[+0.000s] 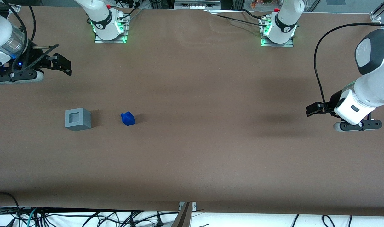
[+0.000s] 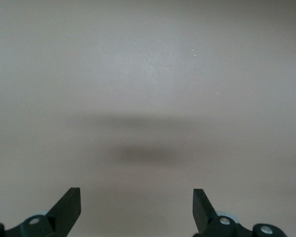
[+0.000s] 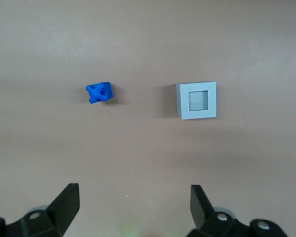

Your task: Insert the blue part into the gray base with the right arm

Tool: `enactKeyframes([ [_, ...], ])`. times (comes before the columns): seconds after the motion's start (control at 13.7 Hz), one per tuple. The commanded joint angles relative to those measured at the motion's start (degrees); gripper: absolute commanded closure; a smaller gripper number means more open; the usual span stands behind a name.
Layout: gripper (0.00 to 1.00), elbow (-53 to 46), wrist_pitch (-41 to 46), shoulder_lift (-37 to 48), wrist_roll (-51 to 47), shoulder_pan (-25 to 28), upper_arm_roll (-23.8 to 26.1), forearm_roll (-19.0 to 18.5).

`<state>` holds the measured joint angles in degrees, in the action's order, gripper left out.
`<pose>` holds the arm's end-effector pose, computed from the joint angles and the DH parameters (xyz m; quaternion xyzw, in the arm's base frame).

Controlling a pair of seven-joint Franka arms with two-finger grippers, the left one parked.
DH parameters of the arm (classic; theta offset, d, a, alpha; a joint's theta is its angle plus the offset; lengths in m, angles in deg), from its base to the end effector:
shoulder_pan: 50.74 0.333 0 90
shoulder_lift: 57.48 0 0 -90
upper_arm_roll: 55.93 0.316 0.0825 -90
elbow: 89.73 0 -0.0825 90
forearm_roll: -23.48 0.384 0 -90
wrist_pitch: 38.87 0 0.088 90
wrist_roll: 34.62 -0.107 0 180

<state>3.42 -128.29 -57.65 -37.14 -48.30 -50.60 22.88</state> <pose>0.5472 0.0734 0.5962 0.9984 0.0459 -0.0334 0.0081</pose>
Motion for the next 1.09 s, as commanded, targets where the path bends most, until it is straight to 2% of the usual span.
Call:
enactKeyframes([
  [0.0,0.01,-0.78,0.38,0.52,-0.12,-0.07,0.55,0.17],
  [1.02,0.01,-0.78,1.09,1.66,-0.03,-0.07,0.64,0.17],
])
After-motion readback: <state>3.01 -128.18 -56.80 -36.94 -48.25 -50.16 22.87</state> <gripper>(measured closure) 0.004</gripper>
